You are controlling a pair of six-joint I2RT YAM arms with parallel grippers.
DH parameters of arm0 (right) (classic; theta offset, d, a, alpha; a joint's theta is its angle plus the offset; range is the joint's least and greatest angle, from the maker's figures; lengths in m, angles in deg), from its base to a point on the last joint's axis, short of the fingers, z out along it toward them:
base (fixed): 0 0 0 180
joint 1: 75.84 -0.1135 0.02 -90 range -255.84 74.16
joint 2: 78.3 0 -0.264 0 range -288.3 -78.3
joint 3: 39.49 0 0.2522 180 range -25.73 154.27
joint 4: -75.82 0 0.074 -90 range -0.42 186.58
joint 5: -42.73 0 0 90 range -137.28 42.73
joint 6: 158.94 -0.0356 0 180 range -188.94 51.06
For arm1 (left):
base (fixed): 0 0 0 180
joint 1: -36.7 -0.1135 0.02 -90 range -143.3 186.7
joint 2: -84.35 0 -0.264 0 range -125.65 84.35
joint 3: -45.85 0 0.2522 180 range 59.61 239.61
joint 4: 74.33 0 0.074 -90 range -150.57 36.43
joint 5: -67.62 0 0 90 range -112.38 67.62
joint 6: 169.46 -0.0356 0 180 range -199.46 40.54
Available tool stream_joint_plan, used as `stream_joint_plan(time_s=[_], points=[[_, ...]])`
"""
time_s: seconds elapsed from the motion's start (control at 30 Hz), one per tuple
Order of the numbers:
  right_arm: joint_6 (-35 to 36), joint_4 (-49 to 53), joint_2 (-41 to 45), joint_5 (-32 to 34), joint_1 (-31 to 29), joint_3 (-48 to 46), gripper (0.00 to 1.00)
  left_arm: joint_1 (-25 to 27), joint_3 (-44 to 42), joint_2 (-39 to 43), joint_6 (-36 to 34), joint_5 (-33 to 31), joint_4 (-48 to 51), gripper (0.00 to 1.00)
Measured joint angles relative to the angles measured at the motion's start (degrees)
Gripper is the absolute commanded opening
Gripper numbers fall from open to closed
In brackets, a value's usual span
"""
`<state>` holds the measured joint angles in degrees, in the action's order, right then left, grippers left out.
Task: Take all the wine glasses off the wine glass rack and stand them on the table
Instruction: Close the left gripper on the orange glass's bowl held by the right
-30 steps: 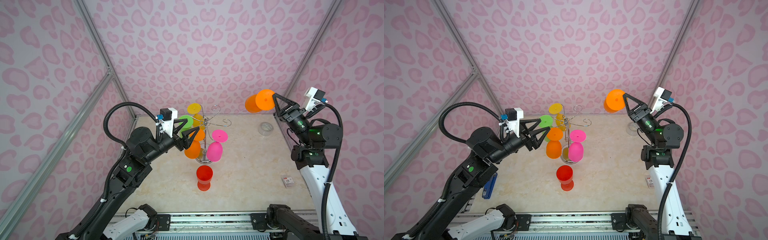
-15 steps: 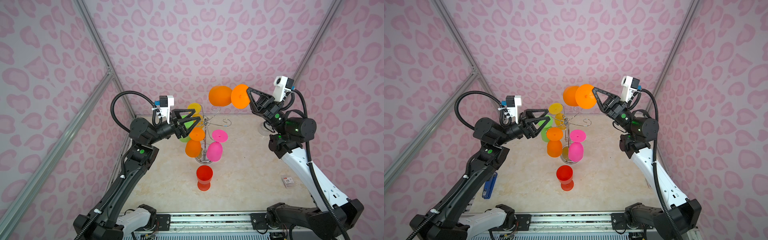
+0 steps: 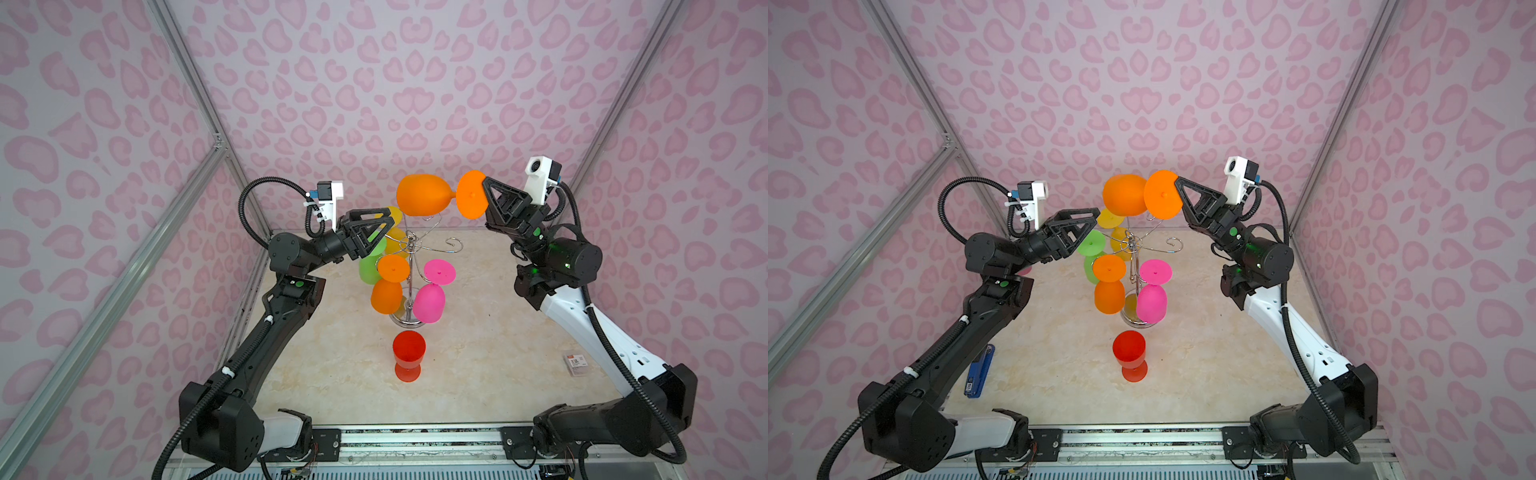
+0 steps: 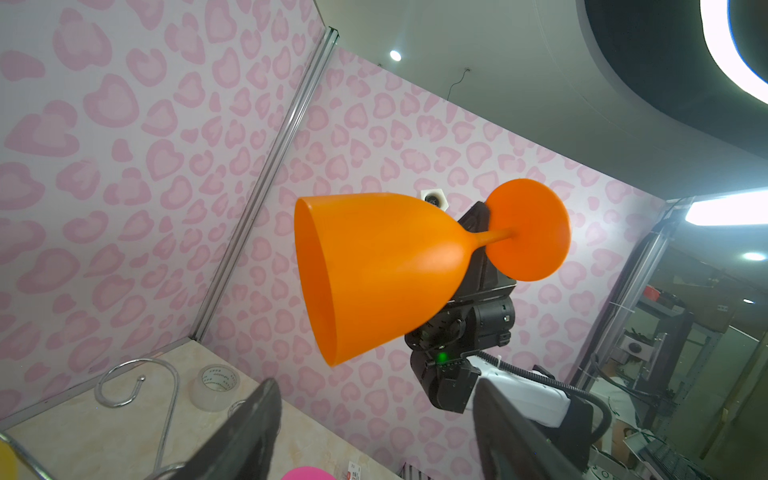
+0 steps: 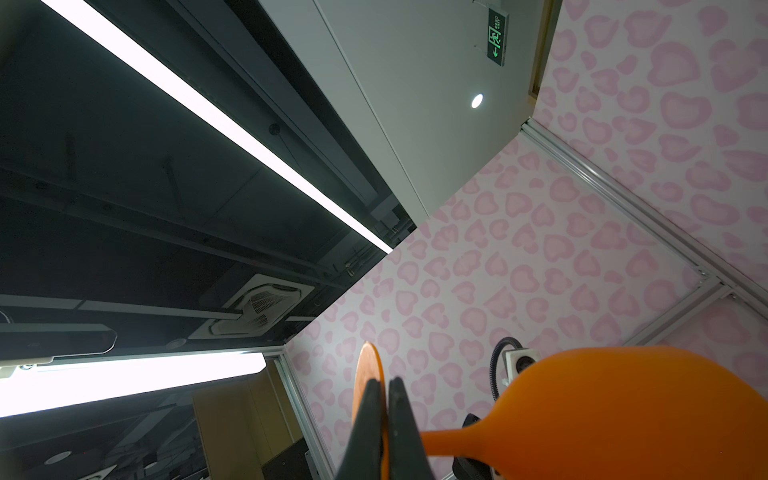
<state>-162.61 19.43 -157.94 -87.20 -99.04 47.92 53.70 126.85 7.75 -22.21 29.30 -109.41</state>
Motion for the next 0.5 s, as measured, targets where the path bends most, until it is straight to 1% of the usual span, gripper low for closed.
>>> stream_joint_plan(time_s=[0.13, 0.3, 0.5], points=[[-1.46, -2.27, -1.73, 0.22, -1.05, 0.00, 0.00, -0.02, 0.02, -1.64, 2.05, 0.39, -2.89, 0.76], [-4.50, -5.75, -5.11, 1.18, -1.51, 0.00, 0.00, -0.04, 0.02, -3.45, 6.40, 0.81, -8.33, 0.75], [-9.70, -11.08, -9.49, 3.26, -1.66, 1.07, 0.00, 0.00, -0.02, -4.98, 12.13, 1.01, -15.34, 0.65]])
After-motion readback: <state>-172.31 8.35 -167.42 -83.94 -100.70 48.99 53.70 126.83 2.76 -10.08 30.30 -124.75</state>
